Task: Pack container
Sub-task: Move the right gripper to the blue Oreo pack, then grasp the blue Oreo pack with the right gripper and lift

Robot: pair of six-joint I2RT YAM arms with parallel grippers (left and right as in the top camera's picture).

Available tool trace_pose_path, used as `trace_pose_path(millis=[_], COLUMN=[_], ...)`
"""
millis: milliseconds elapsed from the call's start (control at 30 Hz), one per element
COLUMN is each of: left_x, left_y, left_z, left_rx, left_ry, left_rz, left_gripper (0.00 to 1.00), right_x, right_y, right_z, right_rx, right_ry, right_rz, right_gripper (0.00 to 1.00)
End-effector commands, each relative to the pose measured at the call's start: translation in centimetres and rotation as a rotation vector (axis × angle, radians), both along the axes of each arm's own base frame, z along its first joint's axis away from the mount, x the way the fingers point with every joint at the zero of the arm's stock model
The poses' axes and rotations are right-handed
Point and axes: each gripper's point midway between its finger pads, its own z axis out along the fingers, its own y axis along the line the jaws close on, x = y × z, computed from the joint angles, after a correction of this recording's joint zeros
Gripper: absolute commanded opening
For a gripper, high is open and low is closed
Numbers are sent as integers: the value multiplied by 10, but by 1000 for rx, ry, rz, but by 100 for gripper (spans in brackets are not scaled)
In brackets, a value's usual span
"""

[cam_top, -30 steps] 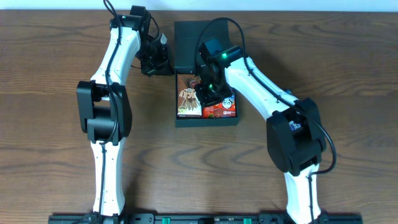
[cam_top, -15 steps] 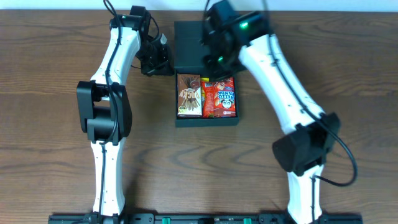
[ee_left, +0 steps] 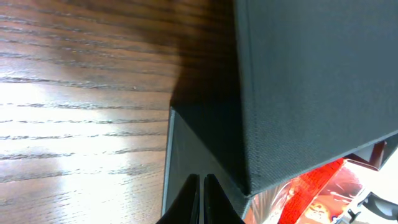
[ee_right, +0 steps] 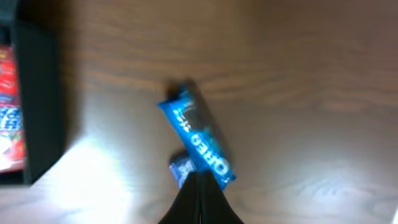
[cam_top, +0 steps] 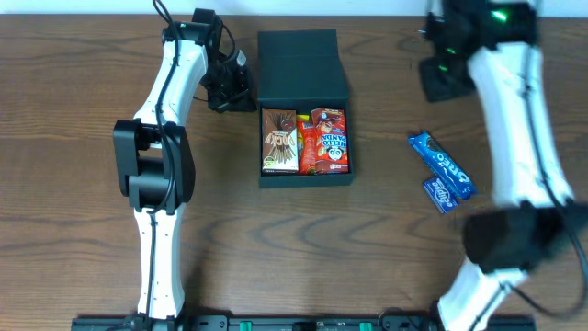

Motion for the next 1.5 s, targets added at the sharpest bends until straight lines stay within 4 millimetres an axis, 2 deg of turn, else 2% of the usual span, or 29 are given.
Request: trace_pose_path(millis=[0, 100, 200, 300, 333, 500, 533, 600, 700, 833, 967, 1133, 1267, 1467], left_x=[0, 4, 5, 5, 5, 4, 4, 4, 4, 4, 4, 4, 4, 4], left_y=[4, 4, 4, 4, 4, 4, 4, 4, 4, 4, 4, 4, 4, 4], left_z=[-10, -10, -10, -10, -10, -10, -10, -10, -10, -10, -10, -10, -10, -10], left_rx=[28, 25, 24, 24, 24, 25, 25, 25, 25, 25, 25, 25, 25, 25], left_ry=[14, -3, -10, -9, -8, -4, -3, -2, -2, -4, -5, -4, -4, -5], left_rz=[5, 5, 5, 5, 5, 5, 5, 5, 5, 2, 1, 2, 2, 2], left_gripper=[6, 6, 6, 6, 6, 6, 6, 6, 6, 6, 6, 6, 6, 6], right_x=[-38, -54, -63, -61, -60, -54, -51, -47, -40, -37, -34, -32, -32, -34], right_y=[-36, -48, -44, -42, -42, -43, -43, -45, -45, -46, -43, -27, -25, -26], right_z=[9, -14, -50, -86, -97, -126, -128, -131, -138, -159, -174, -186, -189, -200], right_rx=[36, 54, 47, 57, 57, 54, 51, 37, 2, -31, -13, 77, 90, 90], right_ry=[-86, -136, -89, -50, -45, -59, -70, -86, -107, -98, -80, -76, -70, -39], right_rz=[-12, -24, -10, -9, -8, -5, -4, 24, 108, 194, 201, 234, 238, 255], right_gripper=[2, 1, 1, 9, 15, 88, 95, 96, 93, 91, 92, 89, 82, 82])
